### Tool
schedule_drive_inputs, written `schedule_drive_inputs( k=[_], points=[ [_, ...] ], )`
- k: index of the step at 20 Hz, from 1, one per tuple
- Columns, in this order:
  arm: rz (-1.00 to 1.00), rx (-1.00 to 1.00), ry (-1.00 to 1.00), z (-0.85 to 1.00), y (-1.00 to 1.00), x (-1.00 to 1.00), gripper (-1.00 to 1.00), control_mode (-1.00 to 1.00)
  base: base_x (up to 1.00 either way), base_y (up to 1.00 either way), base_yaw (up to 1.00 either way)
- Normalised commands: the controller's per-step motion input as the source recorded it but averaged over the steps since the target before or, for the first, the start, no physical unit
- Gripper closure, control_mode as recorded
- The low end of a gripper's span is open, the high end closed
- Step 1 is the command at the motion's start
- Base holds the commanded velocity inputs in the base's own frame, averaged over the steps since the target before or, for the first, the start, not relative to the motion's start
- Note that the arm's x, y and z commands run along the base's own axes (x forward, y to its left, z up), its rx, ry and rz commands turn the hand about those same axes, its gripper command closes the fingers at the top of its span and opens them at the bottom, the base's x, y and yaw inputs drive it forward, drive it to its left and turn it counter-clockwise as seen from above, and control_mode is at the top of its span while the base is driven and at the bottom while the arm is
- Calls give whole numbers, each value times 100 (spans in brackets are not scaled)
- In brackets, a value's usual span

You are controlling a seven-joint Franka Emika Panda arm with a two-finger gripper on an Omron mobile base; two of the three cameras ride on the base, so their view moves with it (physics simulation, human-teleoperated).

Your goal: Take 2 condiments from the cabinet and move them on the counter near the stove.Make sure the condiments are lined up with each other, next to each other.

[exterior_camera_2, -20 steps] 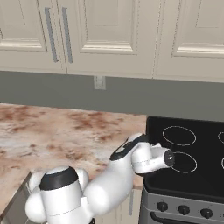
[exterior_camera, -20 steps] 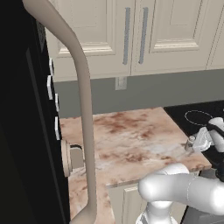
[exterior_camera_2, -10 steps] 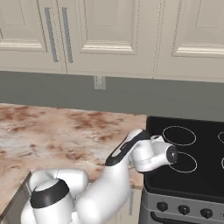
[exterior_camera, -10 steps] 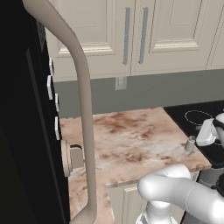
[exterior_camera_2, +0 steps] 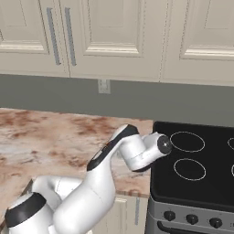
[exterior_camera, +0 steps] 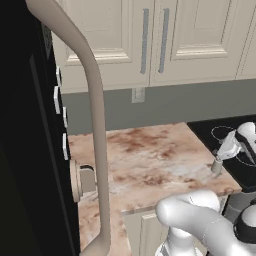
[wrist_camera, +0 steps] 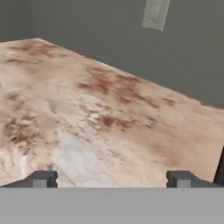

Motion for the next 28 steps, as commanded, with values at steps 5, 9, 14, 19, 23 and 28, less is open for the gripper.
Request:
schedule_drive_inputs(
  k=[5,9,14,19,23,28],
  points=[
    [-29,-1,-6,30,82,-30,-100,-100,0,0,0],
    [-28,0,-2,60,58,-37,-100,-100,0,0,0],
    [-13,0,12,98,31,-20,-100,-100,0,0,0],
    [-5,0,29,78,14,-12,-100,-100,0,0,0],
    [-9,0,27,42,8,-18,-100,-100,0,0,0],
    [-25,2,3,5,0,-39,-100,-100,0,0,0]
  ],
)
